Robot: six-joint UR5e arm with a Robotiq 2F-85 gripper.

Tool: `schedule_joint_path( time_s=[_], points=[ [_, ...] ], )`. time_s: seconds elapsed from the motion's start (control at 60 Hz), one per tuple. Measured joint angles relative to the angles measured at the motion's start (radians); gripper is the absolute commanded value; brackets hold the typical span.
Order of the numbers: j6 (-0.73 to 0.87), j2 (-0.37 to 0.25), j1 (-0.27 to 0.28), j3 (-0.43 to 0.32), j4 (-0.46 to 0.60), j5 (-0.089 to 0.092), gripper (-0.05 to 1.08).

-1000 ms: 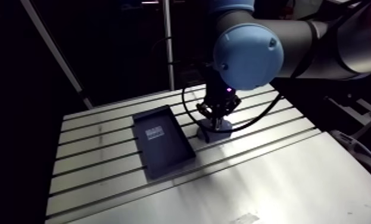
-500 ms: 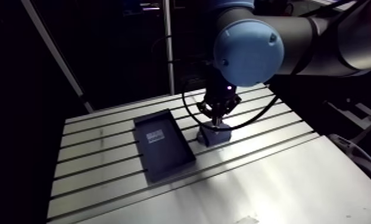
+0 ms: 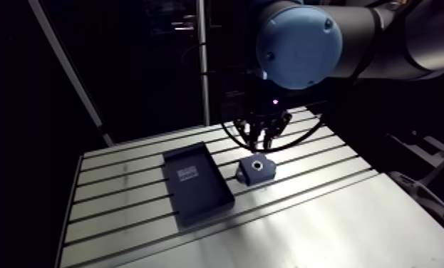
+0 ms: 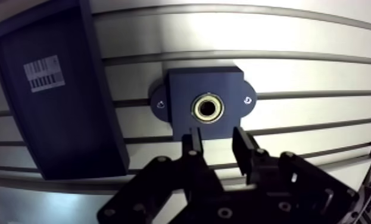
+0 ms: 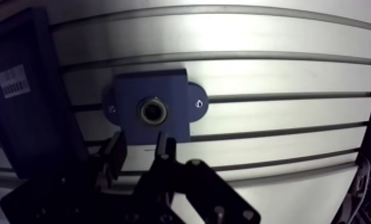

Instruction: Pick up the bearing and press it into the housing until flush.

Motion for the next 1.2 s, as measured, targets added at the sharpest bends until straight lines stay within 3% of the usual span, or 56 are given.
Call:
schedule_joint_path(
  time_s=[0.867,1.2],
  points=[
    [0.057,-0.145,0.028,-0.269,0.488,0.002,0.01],
    [0.117,-0.153,0.087,-0.345,0.547,0.0,0.01]
  ],
)
